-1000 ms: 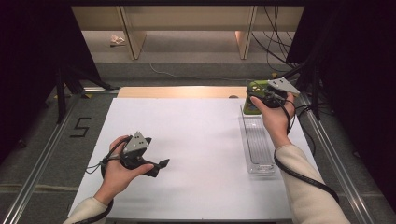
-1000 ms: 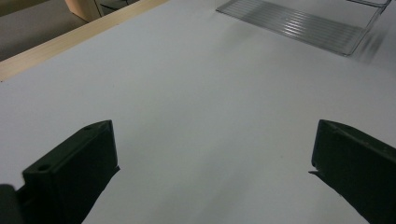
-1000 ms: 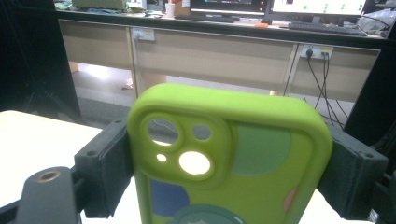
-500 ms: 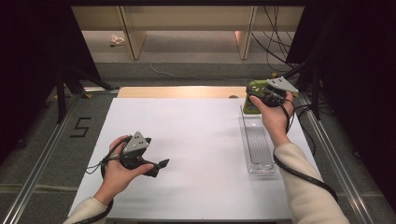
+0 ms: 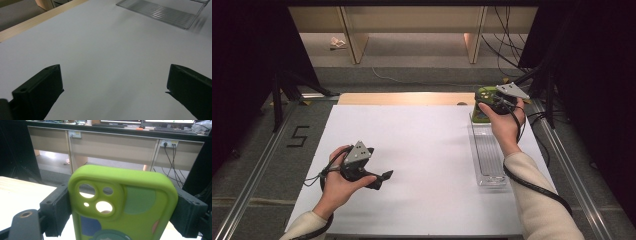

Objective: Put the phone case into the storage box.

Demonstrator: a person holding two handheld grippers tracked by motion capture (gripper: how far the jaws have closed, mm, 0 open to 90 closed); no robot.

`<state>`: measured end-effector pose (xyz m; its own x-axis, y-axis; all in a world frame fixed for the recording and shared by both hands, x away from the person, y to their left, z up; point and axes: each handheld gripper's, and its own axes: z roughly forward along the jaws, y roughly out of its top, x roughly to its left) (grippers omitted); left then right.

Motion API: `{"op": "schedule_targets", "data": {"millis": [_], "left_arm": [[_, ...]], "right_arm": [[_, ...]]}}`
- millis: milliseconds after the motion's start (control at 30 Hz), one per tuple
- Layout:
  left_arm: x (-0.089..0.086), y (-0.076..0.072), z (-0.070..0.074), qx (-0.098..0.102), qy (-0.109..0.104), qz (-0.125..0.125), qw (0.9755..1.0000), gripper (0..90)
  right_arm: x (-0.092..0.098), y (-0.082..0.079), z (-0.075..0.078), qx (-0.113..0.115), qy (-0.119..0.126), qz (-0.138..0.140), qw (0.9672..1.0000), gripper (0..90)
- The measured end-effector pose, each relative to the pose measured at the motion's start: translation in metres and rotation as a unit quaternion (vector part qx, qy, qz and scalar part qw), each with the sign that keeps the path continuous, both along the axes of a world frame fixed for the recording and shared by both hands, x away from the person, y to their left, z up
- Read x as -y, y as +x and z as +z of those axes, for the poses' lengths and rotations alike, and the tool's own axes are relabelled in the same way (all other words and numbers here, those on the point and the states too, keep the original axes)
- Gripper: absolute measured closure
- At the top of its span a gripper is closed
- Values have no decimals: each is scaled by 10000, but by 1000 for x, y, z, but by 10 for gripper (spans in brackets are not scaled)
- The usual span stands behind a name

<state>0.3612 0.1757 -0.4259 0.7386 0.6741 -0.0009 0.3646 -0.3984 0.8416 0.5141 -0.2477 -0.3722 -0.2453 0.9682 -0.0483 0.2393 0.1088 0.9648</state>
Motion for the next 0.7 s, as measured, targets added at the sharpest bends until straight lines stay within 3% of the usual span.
{"op": "schedule_targets", "data": {"millis": [700], "left_arm": [[1, 0, 0, 3, -24, -1, 10000, 0]], "right_arm": [[-1, 6, -1, -65, -47, -41, 10000, 168]]}}
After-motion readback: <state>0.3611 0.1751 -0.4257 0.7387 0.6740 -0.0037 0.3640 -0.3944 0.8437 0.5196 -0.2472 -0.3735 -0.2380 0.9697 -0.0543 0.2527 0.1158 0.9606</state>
